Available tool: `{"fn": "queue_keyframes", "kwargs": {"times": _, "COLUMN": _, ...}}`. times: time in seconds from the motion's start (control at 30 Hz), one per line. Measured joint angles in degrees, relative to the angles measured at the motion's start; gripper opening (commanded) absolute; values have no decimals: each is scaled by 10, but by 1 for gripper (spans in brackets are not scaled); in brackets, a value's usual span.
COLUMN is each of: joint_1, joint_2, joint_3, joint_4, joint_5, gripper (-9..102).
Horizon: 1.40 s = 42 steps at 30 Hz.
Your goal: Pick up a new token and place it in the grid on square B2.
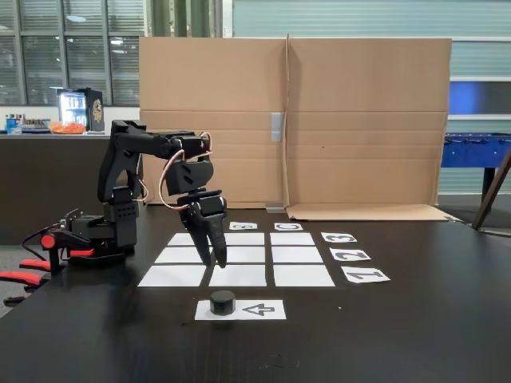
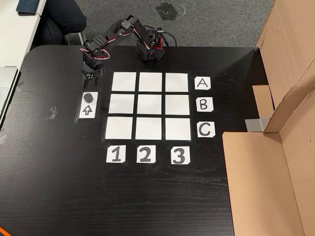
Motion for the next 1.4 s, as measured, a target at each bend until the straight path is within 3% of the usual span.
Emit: {"fn": "queue_keyframes", "kwargs": {"times": 1.4, "joint_1": 13, "joint_2": -157, "joint_3": -113, "joint_4": 0, "joint_5": -5, "gripper": 27}}
